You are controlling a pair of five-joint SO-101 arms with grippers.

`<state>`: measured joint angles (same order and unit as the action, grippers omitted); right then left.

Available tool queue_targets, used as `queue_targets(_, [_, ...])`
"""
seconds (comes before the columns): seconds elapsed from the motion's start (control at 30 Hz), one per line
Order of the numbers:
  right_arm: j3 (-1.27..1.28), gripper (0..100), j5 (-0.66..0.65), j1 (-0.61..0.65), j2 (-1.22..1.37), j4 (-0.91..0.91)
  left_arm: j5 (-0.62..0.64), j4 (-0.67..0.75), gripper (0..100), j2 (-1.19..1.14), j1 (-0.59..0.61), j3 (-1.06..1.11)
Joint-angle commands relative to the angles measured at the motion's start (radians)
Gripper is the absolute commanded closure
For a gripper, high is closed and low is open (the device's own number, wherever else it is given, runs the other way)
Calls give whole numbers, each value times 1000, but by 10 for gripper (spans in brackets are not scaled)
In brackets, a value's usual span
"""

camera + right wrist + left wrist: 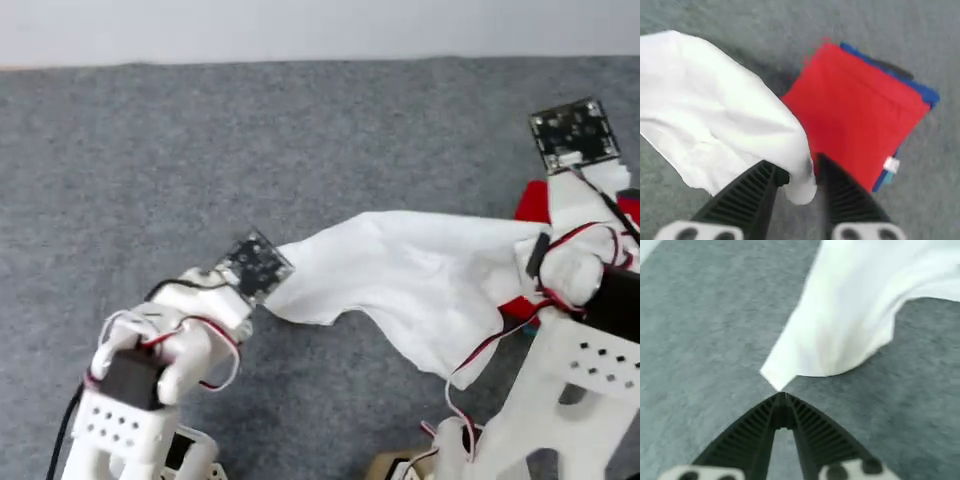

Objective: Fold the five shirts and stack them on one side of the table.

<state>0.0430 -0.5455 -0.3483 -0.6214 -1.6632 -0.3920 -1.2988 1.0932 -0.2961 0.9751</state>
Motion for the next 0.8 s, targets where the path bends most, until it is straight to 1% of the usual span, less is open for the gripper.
queue_targets(0.0, [-2, 745, -6, -77, -16, 16, -2, 75, 998, -107, -78, -12])
queue_targets(0.07, [-2, 745, -8, -116, -16, 19, -2, 149, 993, -176, -95, -21])
queue_targets(0.17, [-2, 745, -9, -174, -16, 16, 3, 235, 949, -290, -115, -64])
queue_targets(0.23, [0, 745, -20, -220, -16, 15, 51, 259, 919, -374, -135, -114])
queue_targets(0.3, [0, 745, -46, -268, -16, 15, 81, 265, 896, -462, -164, -176])
queue_targets(0.37, [0, 745, -58, -315, -16, 13, 83, 265, 885, -549, -204, -236])
queue_targets(0.6, [2, 745, -58, -421, -13, -54, 83, 264, 883, -821, -364, -420])
queue_targets(0.77, [2, 745, -60, -542, -16, -58, 74, 264, 883, -1010, -448, -552])
